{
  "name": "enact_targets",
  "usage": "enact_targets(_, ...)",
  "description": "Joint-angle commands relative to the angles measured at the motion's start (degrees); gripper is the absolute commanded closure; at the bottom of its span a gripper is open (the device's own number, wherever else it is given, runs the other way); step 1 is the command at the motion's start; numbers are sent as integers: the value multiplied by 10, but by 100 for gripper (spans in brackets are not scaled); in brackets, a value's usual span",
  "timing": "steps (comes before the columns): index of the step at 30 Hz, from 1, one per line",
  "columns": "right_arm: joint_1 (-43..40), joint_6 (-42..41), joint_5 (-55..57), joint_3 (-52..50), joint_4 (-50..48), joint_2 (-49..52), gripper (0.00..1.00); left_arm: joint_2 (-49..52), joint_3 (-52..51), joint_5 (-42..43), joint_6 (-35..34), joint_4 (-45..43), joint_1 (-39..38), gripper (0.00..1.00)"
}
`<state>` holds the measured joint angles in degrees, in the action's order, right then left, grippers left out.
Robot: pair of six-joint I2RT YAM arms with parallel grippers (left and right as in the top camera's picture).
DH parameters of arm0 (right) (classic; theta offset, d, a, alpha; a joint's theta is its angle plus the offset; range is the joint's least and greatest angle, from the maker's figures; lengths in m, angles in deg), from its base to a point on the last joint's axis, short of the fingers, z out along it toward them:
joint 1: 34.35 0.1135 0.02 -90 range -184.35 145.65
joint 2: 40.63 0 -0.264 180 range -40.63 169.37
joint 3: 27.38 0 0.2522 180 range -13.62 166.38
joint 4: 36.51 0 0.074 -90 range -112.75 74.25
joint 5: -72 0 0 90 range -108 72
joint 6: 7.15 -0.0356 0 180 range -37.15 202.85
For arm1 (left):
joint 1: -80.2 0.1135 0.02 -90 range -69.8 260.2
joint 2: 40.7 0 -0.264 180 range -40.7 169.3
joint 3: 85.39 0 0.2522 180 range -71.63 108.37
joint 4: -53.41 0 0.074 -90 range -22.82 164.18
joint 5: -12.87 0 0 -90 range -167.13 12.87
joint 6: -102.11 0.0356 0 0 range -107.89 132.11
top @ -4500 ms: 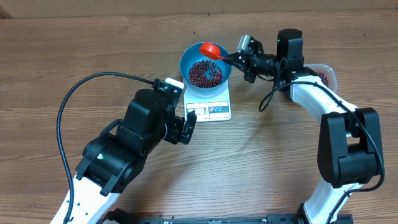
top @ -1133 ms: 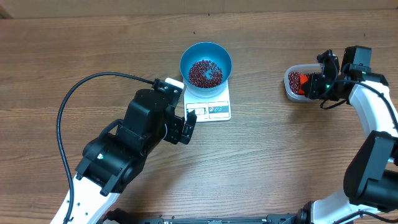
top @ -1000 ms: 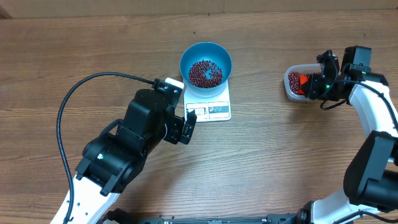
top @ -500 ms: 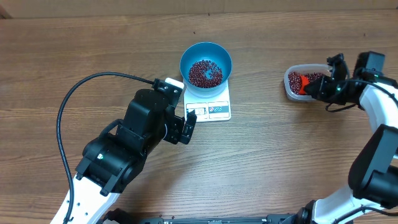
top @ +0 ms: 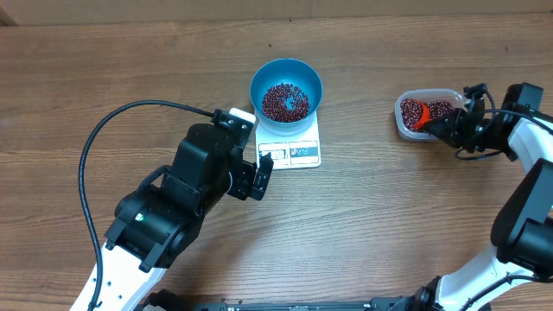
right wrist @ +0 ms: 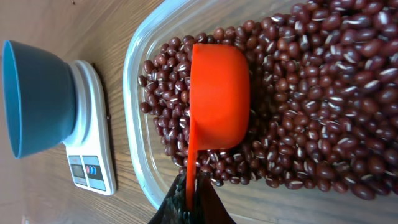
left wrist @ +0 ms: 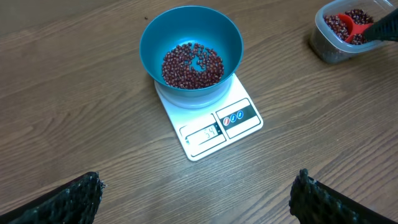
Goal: Scoop item into bowl and weigh 150g on scale
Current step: 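Lower the red scoop into the tub and drag through the beans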
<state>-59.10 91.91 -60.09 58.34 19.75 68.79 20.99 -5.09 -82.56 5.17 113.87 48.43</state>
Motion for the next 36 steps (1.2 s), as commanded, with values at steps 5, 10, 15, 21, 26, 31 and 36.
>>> enact_targets(5, -38, -2, -42, 4, 0, 17, 96, 2, 7, -7, -1, -2, 3, 0)
enact_targets(10, -50, -2, -76, 4, 0, 17, 96, 2, 7, -7, -1, -2, 3, 0)
enact_targets(15, -64, -2, -120, 4, 0, 17, 96, 2, 7, -7, -1, -2, 3, 1)
enact_targets(21, -85, -2, -181, 4, 2, 17, 96, 2, 7, -7, -1, -2, 3, 0)
enact_targets(26, -98, -2, -205, 4, 16, 17, 96, 2, 7, -7, -1, -2, 3, 1)
enact_targets(31, -107, 5, -206, 4, 38, 17, 96, 2, 7, -7, -1, -2, 3, 1)
enact_targets(36, -110, 5, -235, 4, 49, 17, 97, 2, 7, -7, -1, -2, 3, 1)
